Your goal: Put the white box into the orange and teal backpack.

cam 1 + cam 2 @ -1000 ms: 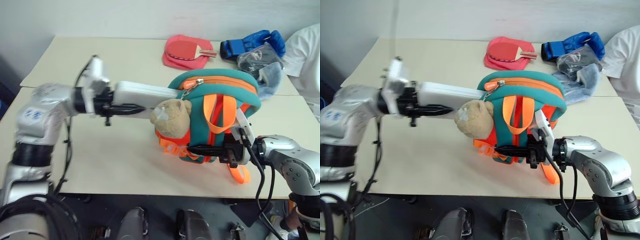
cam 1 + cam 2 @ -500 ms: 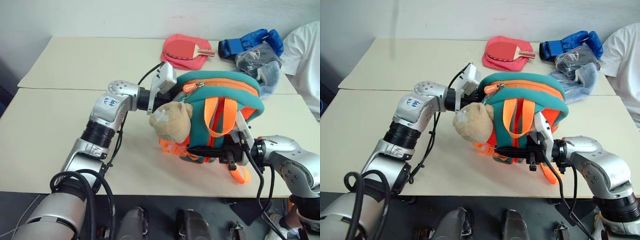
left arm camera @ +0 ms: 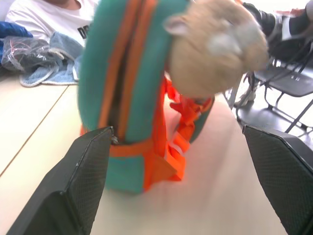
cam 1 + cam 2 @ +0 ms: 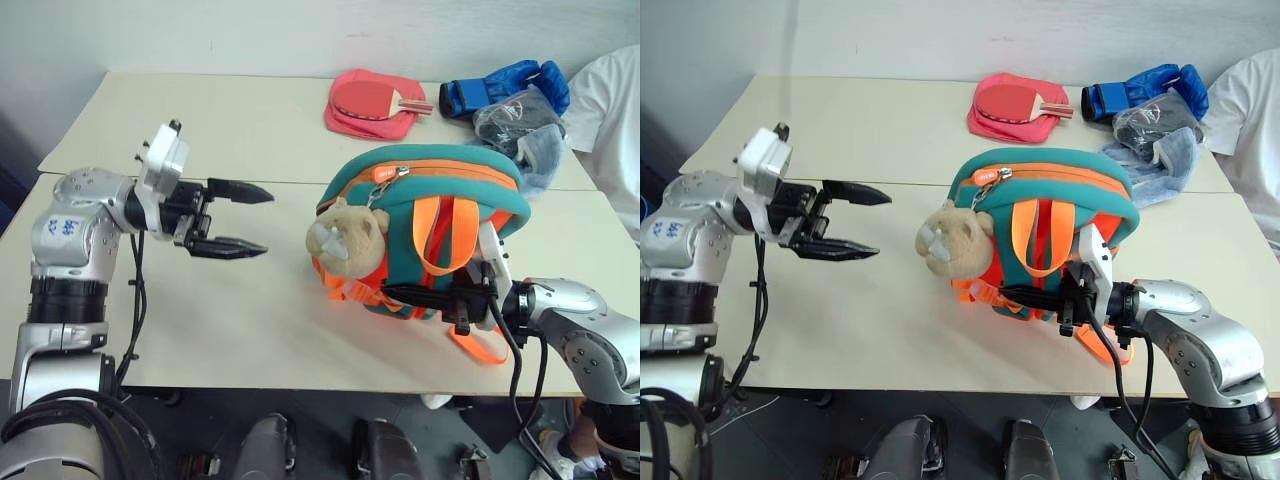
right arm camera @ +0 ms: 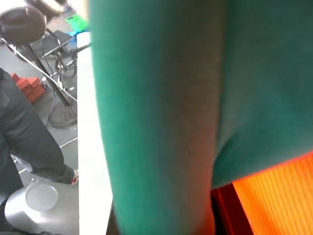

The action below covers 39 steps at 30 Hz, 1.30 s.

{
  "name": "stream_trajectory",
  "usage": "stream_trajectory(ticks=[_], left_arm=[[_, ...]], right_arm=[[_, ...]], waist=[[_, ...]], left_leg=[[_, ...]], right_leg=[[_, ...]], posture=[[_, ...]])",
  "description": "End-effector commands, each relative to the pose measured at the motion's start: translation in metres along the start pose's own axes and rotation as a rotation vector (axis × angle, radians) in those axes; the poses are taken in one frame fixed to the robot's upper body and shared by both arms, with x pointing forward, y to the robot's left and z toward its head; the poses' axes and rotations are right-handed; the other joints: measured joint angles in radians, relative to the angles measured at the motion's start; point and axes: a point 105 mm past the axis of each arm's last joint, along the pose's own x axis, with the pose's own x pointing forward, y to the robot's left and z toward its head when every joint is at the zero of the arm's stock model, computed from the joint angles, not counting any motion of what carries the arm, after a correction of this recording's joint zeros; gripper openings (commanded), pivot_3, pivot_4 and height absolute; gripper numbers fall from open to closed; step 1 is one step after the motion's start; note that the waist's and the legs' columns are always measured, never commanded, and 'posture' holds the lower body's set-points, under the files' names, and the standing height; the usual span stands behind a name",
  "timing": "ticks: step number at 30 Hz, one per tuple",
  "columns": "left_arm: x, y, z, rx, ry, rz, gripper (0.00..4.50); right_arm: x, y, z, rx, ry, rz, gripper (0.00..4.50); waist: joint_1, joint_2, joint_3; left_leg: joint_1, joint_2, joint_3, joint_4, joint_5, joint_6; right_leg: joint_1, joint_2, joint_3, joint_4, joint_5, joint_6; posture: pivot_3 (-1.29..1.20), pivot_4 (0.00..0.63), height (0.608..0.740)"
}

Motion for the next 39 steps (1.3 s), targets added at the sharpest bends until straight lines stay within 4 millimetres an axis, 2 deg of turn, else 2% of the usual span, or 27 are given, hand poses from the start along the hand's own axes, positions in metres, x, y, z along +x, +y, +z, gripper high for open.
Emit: stream_trajectory(ticks=[1,4,7,9,13,18,21,23,26,30,32,36,39], left_arm=[[0.024,-0.014,0.015,0.092,-0.076,0.028,4.45],[0.046,-0.012,0.016,0.154,-0.120,0.113,4.45],[0.057,0.002,0.017,0.169,-0.183,0.233,4.45],[0.065,0.001,0.012,0.167,-0.203,0.234,4.45],[0.066,-0.002,0.023,0.144,-0.327,0.249,3.28],[0.056,-0.002,0.025,0.129,-0.329,0.256,1.63],[0.049,0.000,0.026,0.122,-0.328,0.269,0.89],[0.032,0.022,0.030,0.087,-0.352,0.382,0.40],[0.007,0.049,0.031,0.032,-0.371,0.525,0.40],[-0.019,0.067,0.007,-0.062,-0.222,0.622,0.40],[-0.030,0.073,-0.001,-0.128,-0.211,0.678,0.40],[-0.023,0.071,-0.034,-0.308,-0.115,0.662,0.40],[-0.007,0.059,-0.072,-0.359,0.081,0.605,0.40]], right_arm=[[-0.001,-0.001,0.004,-0.023,-0.025,0.006,0.00],[0.001,0.000,0.003,-0.021,-0.024,0.015,0.00],[0.003,0.001,0.003,-0.018,-0.024,0.030,0.00],[0.005,0.002,0.002,-0.019,-0.020,0.039,0.00],[0.006,0.002,0.003,-0.020,-0.021,0.040,0.00],[0.007,0.002,0.002,-0.014,-0.020,0.031,0.00],[0.008,0.002,0.002,-0.010,-0.022,0.028,0.00],[0.008,0.002,0.001,-0.007,-0.025,0.022,0.00],[0.008,0.001,0.000,-0.005,-0.030,0.013,0.00],[0.007,0.000,0.001,-0.013,-0.039,-0.018,0.00],[0.005,-0.001,0.002,-0.015,-0.047,-0.040,0.00],[0.001,-0.002,0.001,-0.011,-0.048,-0.073,0.00],[0.000,0.000,0.000,-0.002,-0.058,-0.086,0.00]], waist=[[0.004,0.000,0.000],[0.009,0.000,0.000],[0.009,0.000,0.000],[0.008,0.000,0.000],[0.008,0.000,0.000],[0.008,0.000,0.000],[0.008,0.000,0.000],[0.010,0.000,0.000],[0.010,0.000,0.000],[0.005,0.000,0.000],[0.004,0.000,0.000],[0.005,0.000,0.000],[0.010,0.000,0.000]], left_leg=[[0.000,0.000,0.000,0.000,0.000,0.000],[-0.002,-0.001,-0.002,0.002,0.000,0.000],[-0.002,-0.001,-0.003,0.002,0.000,0.000],[-0.002,-0.001,-0.002,0.002,0.000,0.000],[-0.002,0.000,-0.001,0.002,0.000,0.000],[-0.001,0.000,-0.002,0.002,0.000,0.000],[-0.001,0.000,-0.002,0.002,0.000,0.001],[-0.001,0.000,-0.002,0.002,0.000,0.001],[-0.002,-0.001,-0.003,0.003,0.000,0.001],[-0.002,-0.001,-0.002,0.002,0.000,0.001],[-0.002,0.000,-0.002,0.001,0.000,0.000],[-0.002,0.000,-0.002,0.002,0.000,0.000],[-0.002,0.000,-0.002,0.002,0.000,0.000]], right_leg=[[0.000,-0.001,0.001,0.000,0.000,0.000],[0.000,-0.001,-0.001,0.000,0.001,0.000],[0.000,0.001,-0.002,0.000,0.001,0.000],[0.000,0.002,-0.003,0.000,0.001,0.000],[0.000,0.005,-0.008,0.001,0.001,0.001],[0.000,0.005,-0.009,0.001,0.001,0.001],[0.000,0.004,-0.009,0.001,0.001,0.001],[0.000,0.004,-0.009,0.001,0.001,0.001],[0.000,0.004,-0.010,0.000,0.001,0.001],[0.000,0.006,-0.010,0.001,0.001,0.001],[0.000,0.007,-0.010,0.001,0.001,0.001],[0.000,0.007,-0.010,0.001,0.001,0.001],[0.000,0.007,-0.010,0.001,0.001,0.001]], posture=[[0.00,0.150,0.740],[0.00,0.150,0.740],[0.00,0.150,0.740],[0.00,0.150,0.740],[0.00,0.150,0.740],[0.00,0.150,0.740],[0.00,0.150,0.740],[0.00,0.150,0.740],[0.00,0.150,0.740],[0.00,0.150,0.740],[0.00,0.150,0.740],[0.00,0.150,0.740],[0.00,0.150,0.740]])
